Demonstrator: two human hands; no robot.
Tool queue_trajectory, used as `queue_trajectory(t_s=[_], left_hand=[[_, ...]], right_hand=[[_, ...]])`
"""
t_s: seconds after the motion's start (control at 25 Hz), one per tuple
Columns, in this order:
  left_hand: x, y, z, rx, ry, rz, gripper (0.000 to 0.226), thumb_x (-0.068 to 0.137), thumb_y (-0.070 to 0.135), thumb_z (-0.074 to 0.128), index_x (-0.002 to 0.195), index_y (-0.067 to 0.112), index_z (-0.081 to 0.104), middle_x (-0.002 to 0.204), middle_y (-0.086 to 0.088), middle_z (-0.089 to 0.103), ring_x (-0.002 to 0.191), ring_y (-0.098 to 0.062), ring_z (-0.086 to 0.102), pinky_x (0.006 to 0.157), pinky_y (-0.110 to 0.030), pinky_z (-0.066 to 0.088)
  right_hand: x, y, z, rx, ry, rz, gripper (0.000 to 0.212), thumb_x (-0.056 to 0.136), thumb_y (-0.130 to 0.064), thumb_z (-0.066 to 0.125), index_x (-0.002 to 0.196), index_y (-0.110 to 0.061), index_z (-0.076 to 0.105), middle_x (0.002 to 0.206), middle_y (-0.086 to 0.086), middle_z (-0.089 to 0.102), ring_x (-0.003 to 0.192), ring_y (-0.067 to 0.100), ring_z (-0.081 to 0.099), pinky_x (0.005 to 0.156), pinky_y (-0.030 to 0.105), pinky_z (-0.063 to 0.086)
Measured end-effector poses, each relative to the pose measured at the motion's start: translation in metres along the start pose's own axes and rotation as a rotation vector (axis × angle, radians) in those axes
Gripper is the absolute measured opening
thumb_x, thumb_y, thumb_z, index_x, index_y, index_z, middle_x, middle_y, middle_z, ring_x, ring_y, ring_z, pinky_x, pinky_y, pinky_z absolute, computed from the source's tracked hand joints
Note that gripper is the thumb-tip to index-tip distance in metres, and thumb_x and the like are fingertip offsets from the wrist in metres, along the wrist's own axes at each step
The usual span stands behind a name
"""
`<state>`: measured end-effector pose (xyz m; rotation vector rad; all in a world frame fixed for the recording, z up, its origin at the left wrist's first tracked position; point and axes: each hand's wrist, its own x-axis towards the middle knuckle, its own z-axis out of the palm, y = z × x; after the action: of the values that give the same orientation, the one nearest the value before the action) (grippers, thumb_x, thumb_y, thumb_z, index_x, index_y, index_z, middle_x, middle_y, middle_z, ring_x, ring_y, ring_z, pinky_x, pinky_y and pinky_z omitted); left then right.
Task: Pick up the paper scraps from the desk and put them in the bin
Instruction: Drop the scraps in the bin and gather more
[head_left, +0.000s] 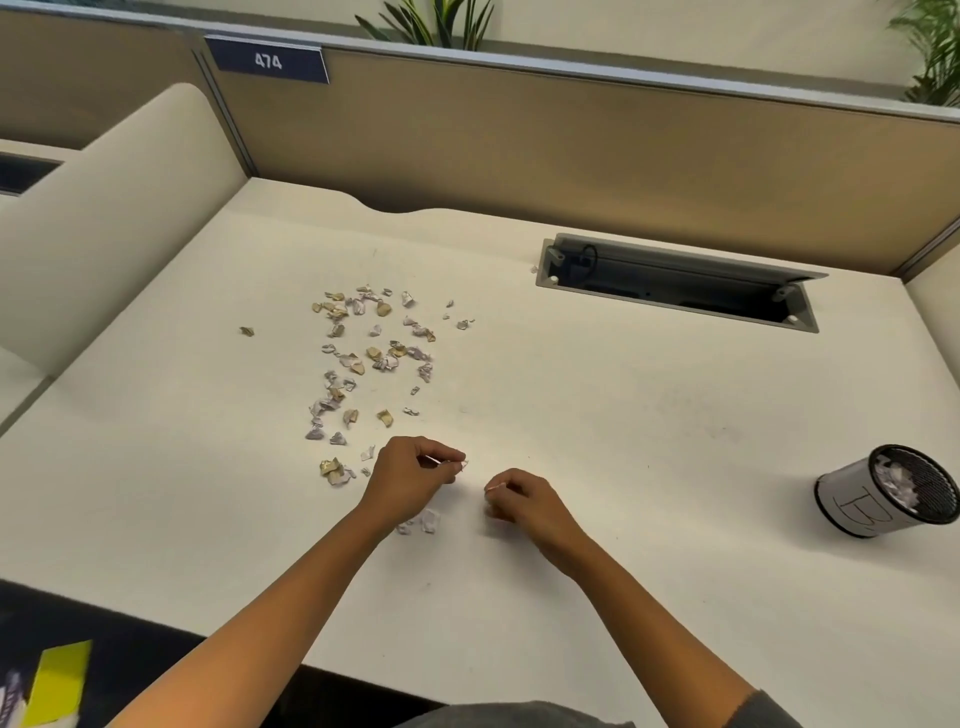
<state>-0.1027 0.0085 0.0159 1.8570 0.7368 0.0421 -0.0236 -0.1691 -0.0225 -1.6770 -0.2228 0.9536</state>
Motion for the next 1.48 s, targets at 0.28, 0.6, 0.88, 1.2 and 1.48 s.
queue_trajectory(t_s=[0.28, 0.6, 0.88, 1.2, 1.48], left_hand=[[-0.012, 0.032, 0.032, 0.115, -0.085, 0.184, 0.010, 0.079, 0.019, 0.074, 0.083, 0.027, 0.078, 0.077, 0.015, 0.074, 0.073, 0.004, 0.068, 0.064, -0.007, 0.051], [-0.016, 0.016, 0.036, 0.119, -0.011, 0.339, 0.020, 0.086, 0.014, 0.065, 0.099, 0.027, 0.071, 0.107, 0.014, 0.068, 0.100, -0.003, 0.065, 0.079, -0.015, 0.052], [-0.013, -0.040, -0.013, 0.867, -0.394, 0.251, 0.072, 0.091, 0.038, 0.050, 0.154, 0.037, 0.013, 0.163, 0.012, -0.005, 0.151, -0.020, -0.013, 0.122, -0.048, 0.003], [-0.037, -0.065, 0.006, 0.953, -0.175, 0.272, 0.056, 0.091, -0.005, 0.038, 0.138, 0.024, 0.046, 0.152, 0.002, 0.033, 0.141, -0.020, 0.033, 0.090, -0.032, 0.048], [-0.020, -0.043, 0.006, 0.758, -0.061, 0.172, 0.022, 0.084, 0.001, 0.052, 0.088, 0.010, 0.072, 0.092, 0.001, 0.065, 0.088, -0.018, 0.064, 0.069, -0.027, 0.046]], right_hand=[[0.007, -0.015, 0.007, 1.046, -0.044, 0.335, 0.019, 0.096, -0.013, 0.045, 0.107, 0.000, 0.054, 0.095, 0.016, 0.055, 0.067, 0.017, 0.056, 0.070, 0.027, 0.054], [0.012, -0.029, 0.003, 1.281, 0.068, 0.367, 0.023, 0.101, -0.008, 0.044, 0.090, 0.000, 0.062, 0.083, 0.014, 0.062, 0.076, 0.024, 0.063, 0.070, 0.033, 0.059], [0.013, -0.023, -0.010, 1.315, 0.184, 0.381, 0.020, 0.100, -0.006, 0.046, 0.093, 0.002, 0.063, 0.086, 0.011, 0.059, 0.077, 0.019, 0.058, 0.062, 0.027, 0.059], [0.016, -0.021, -0.006, 1.249, 0.170, 0.369, 0.018, 0.099, -0.007, 0.050, 0.091, 0.002, 0.063, 0.083, 0.011, 0.060, 0.076, 0.019, 0.059, 0.063, 0.026, 0.060], [0.011, -0.015, -0.005, 1.217, 0.157, 0.384, 0.018, 0.099, -0.006, 0.051, 0.088, 0.002, 0.063, 0.080, 0.010, 0.062, 0.075, 0.019, 0.060, 0.061, 0.026, 0.061]])
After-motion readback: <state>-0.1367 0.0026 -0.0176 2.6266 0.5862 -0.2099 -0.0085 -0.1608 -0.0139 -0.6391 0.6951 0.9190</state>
